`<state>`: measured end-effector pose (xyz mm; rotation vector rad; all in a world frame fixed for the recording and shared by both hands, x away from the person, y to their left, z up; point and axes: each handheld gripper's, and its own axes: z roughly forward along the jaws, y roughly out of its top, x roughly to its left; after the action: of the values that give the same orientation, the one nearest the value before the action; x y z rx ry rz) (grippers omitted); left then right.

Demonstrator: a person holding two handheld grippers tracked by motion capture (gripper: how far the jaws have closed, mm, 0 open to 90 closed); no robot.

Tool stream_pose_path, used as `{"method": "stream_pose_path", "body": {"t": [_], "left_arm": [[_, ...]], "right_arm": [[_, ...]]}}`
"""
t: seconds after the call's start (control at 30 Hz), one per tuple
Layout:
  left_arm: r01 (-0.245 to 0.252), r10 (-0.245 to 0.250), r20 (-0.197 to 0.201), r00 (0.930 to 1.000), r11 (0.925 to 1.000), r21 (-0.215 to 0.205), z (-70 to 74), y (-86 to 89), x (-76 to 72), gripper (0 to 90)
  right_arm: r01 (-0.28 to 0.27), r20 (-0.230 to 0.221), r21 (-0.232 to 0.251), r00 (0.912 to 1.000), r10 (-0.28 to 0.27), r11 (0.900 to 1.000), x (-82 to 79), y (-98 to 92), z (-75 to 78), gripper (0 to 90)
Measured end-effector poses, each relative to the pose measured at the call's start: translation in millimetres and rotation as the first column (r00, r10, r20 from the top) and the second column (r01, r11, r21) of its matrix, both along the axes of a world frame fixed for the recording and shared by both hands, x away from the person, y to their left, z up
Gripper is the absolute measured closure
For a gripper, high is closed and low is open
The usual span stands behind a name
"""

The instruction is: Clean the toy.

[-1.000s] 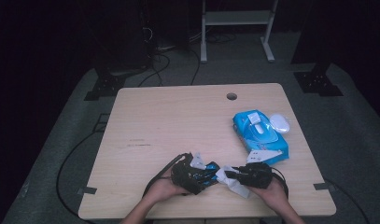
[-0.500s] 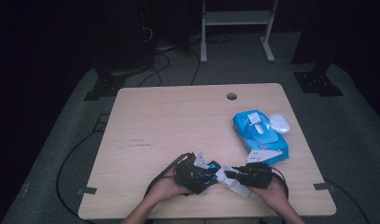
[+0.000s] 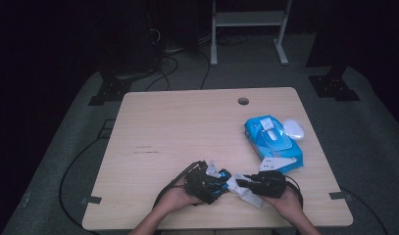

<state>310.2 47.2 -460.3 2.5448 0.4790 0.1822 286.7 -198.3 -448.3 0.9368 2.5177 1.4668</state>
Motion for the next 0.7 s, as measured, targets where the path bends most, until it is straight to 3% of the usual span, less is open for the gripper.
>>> {"method": "stream_pose_path", "body": {"t": [0.1,0.33,0.43,0.53,0.7], "left_arm": [[0.004,-0.004,0.023,0.9997,1.0000,0.006,0.7,-0.8,-3.0,25.9],[0.004,-0.004,0.004,1.0000,0.9999,-0.015,0.5,2.3,-1.1,26.1],[-0.005,0.005,-0.011,0.9999,0.9982,-0.059,5.7,5.1,0.9,27.4],[0.000,0.000,0.005,1.0000,0.9996,-0.029,4.6,4.3,-0.7,27.5],[-0.002,0.002,0.004,1.0000,0.9993,-0.038,4.1,5.3,-0.5,27.5]], "right_arm": [[0.001,-0.002,0.002,1.0000,-0.001,1.000,-0.2,0.0,0.3,77.3],[0.006,0.005,0.008,1.0000,-0.006,1.000,0.1,-1.6,1.2,77.3],[0.007,0.005,0.007,1.0000,-0.007,1.000,-0.7,-1.6,1.5,77.3],[0.010,0.003,0.010,0.9999,-0.010,1.000,0.0,-2.4,1.5,77.3],[0.013,0.006,0.010,0.9999,-0.013,1.000,-0.1,-2.6,1.6,77.3]]}}
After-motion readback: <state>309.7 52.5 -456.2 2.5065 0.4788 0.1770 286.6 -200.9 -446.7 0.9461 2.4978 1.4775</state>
